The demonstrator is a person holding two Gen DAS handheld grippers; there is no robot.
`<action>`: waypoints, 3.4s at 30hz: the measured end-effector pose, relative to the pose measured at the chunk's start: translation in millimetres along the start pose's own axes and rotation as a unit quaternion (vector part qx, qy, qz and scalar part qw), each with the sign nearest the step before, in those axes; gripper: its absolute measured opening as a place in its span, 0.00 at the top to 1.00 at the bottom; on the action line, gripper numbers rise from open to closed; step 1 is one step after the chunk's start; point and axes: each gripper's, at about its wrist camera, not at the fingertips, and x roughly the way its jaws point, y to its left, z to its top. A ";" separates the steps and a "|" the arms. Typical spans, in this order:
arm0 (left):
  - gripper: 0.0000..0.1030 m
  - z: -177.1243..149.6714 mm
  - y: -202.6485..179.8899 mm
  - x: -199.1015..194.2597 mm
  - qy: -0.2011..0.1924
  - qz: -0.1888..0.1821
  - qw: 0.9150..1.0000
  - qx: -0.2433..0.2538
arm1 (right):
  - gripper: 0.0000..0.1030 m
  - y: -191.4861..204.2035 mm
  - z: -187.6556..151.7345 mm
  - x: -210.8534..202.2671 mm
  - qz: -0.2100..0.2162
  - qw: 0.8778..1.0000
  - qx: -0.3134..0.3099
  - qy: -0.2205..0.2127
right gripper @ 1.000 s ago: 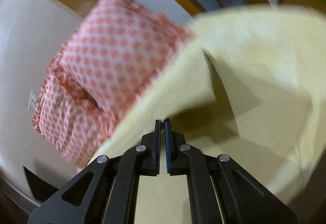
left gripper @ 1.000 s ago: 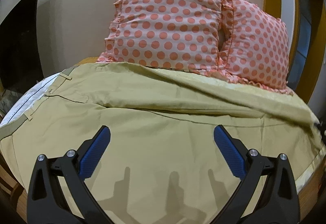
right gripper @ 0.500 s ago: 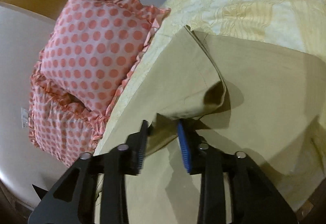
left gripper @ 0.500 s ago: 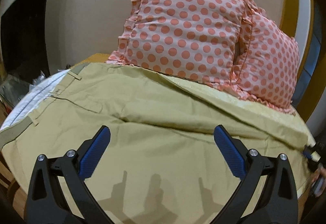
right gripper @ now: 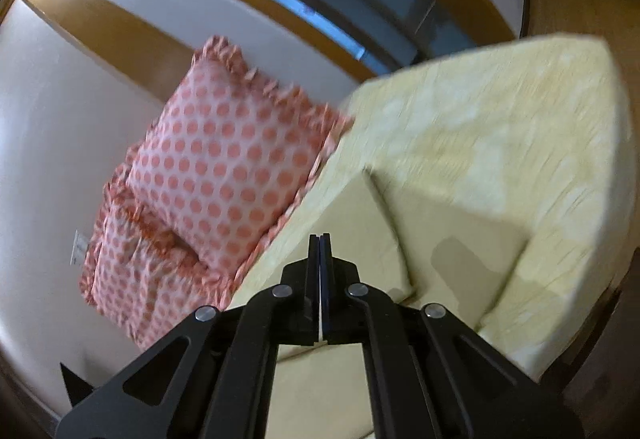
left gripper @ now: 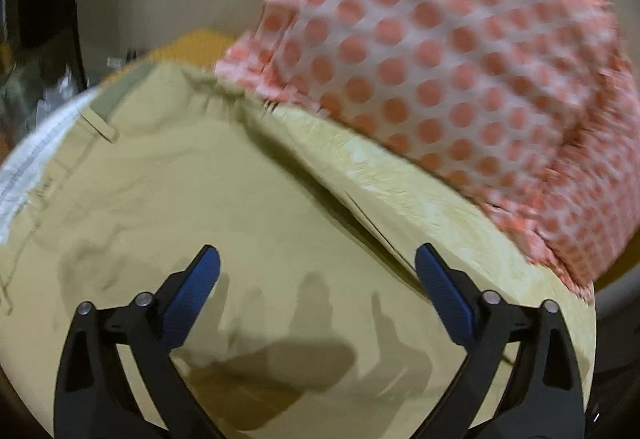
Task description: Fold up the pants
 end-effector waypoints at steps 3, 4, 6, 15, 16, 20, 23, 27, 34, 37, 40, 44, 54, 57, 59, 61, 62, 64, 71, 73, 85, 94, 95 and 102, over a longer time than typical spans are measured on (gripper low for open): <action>0.14 7.8 2.4 19.0 0.025 -0.009 0.999 -0.028 | 0.97 -0.3 0.9 10.2 0.016 0.998 0.012 0.056; 0.13 7.7 1.8 19.9 0.019 -0.010 0.999 -0.034 | 0.92 1.9 -3.8 18.1 0.027 0.995 0.020 0.092; 0.13 7.8 -3.6 19.4 0.004 -0.003 1.000 -0.022 | 0.75 7.2 -13.6 27.5 0.037 0.990 0.027 0.133; 0.11 7.6 -21.1 23.6 -0.004 0.032 0.999 0.034 | 0.54 34.1 -55.6 74.4 -0.019 0.972 0.025 0.232; 0.11 7.8 -21.8 24.9 -0.003 0.035 0.999 0.038 | 0.55 34.3 -54.8 79.1 -0.026 0.972 0.026 0.232; 0.11 9.4 -21.5 29.5 0.004 0.034 0.999 0.040 | 0.71 36.1 -51.7 96.3 -0.037 0.978 0.016 0.205; 0.11 12.4 -17.8 34.9 0.016 0.032 0.999 0.033 | 0.98 21.6 -49.9 103.7 -0.010 0.984 0.024 0.177; 0.15 21.9 -11.1 47.9 0.030 0.038 0.999 0.017 | 0.98 19.7 -51.3 93.1 0.029 0.988 0.027 0.147; 0.96 38.1 15.3 60.7 0.034 0.008 0.999 -0.032 | 0.98 35.3 -38.9 92.4 0.058 0.990 0.009 0.128; 0.97 27.0 29.0 17.6 0.005 -0.024 0.999 -0.036 | 0.98 44.3 -25.2 82.3 0.077 0.991 0.001 0.107; 0.97 -3.8 39.8 -47.5 -0.043 -0.046 0.998 -0.015 | 0.98 52.1 -8.8 56.1 0.100 0.992 -0.011 0.076; 0.96 -89.3 72.4 -133.0 -0.087 -0.059 0.994 -0.008 | 0.98 41.6 -0.6 26.2 0.093 0.994 -0.020 0.061; 0.97 -191.9 115.5 -143.8 -0.050 -0.035 0.997 -0.055 | 0.98 -23.1 -20.8 16.7 0.022 0.995 0.027 0.093; 0.97 -195.6 114.0 -150.3 -0.059 -0.033 0.997 -0.043 | 0.98 -23.9 -19.7 11.3 0.026 0.995 0.027 0.089; 0.98 -201.0 117.1 -159.0 -0.064 -0.040 0.996 -0.045 | 0.98 -23.3 -19.3 2.4 0.026 0.996 0.027 0.082; 0.98 -205.9 118.6 -162.9 -0.061 -0.044 0.996 -0.046 | 0.98 -23.0 -18.9 -4.3 0.016 0.996 0.022 0.081; 0.98 -208.9 119.9 -164.1 -0.059 -0.043 0.996 -0.045 | 0.98 -24.2 -18.9 -7.3 0.011 0.996 0.023 0.080; 0.98 -215.3 122.8 -164.3 -0.054 -0.041 0.997 -0.045 | 0.98 -26.9 -20.1 -10.0 0.002 0.996 0.023 0.081; 0.76 -226.1 121.5 -171.4 -0.078 -0.023 0.997 -0.008 | 0.63 -25.7 -25.2 -17.7 -0.065 0.995 -0.012 0.075; 0.50 -229.5 121.3 -187.3 -0.116 0.005 0.993 0.002 | 0.44 -23.4 -20.7 -32.7 -0.089 0.995 -0.034 0.025; 0.32 -220.9 112.0 -201.0 -0.189 0.045 0.981 0.019 | 0.77 -14.4 -46.0 -14.3 -0.088 0.987 -0.126 0.041; 0.23 -222.8 120.9 -169.1 -0.157 0.050 0.986 0.016 | 0.96 61.2 -41.2 -7.1 -0.029 0.973 -0.227 0.015; 0.21 -223.9 120.3 -168.4 -0.159 0.050 0.986 0.019 | 0.96 83.0 -47.6 -5.3 -0.005 0.968 -0.249 0.020; 0.21 -223.0 134.1 -180.3 -0.179 0.028 0.983 -0.020 | 0.96 239.5 -181.9 5.3 0.225 0.871 -0.414 0.142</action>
